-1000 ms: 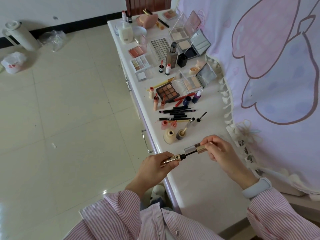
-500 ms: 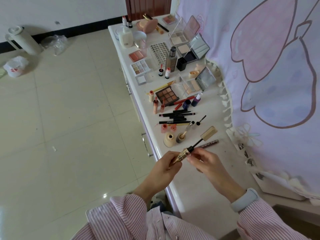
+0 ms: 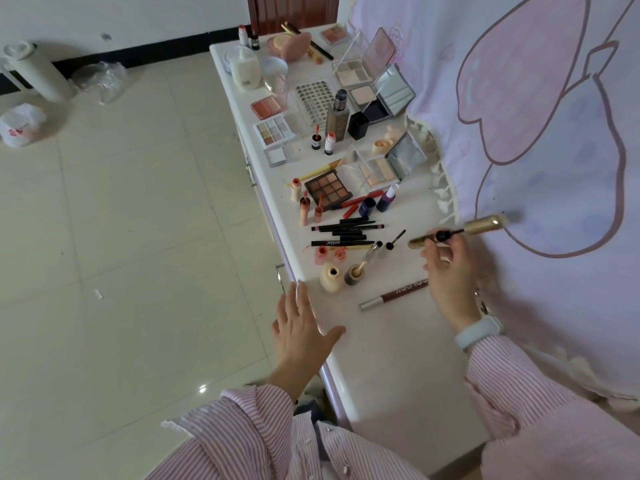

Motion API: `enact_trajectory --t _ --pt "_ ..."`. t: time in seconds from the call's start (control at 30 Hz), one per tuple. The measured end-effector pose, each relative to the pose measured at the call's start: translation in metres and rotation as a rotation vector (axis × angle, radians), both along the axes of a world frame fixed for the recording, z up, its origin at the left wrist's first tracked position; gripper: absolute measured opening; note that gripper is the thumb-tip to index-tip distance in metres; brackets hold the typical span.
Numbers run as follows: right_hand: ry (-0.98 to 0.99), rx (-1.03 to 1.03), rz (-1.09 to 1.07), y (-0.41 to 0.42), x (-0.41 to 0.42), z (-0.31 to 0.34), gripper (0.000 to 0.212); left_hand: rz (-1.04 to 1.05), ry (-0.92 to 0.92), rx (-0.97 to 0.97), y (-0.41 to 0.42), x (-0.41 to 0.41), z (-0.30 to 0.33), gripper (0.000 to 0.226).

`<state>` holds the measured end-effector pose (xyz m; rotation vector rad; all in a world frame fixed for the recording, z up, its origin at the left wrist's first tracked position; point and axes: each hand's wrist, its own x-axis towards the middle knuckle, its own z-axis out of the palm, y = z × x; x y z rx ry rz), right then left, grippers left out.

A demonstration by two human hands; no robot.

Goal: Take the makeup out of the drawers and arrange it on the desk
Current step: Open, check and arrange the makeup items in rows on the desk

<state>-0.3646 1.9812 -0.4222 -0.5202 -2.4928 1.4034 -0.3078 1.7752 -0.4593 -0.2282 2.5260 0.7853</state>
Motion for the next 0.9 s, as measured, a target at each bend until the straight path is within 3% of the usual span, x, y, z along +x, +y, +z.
enact_trajectory --t 0.1,0.27,0.5,0.9 --pt "-0.041 0.005 0.003 0.005 -0.034 -0.010 0.011 -0.072 -0.093 -0.025 0.003 -0.004 -0.007 0.112" --pt "-0.054 0.116 0.002 0.015 -0.080 -0.022 0.017 -0.147 -0.101 -0.080 0.000 -0.012 -0.006 0.121" --pt "-0.090 0.151 -0.023 0.013 -0.095 -0.038 0.026 -0.235 -0.123 -0.185 -0.003 -0.014 -0.008 0.121" --pt "-0.144 0.124 -0.054 0.015 -0.099 -0.050 0.027 -0.242 -0.126 -0.168 -0.004 -0.013 -0.007 0.119"
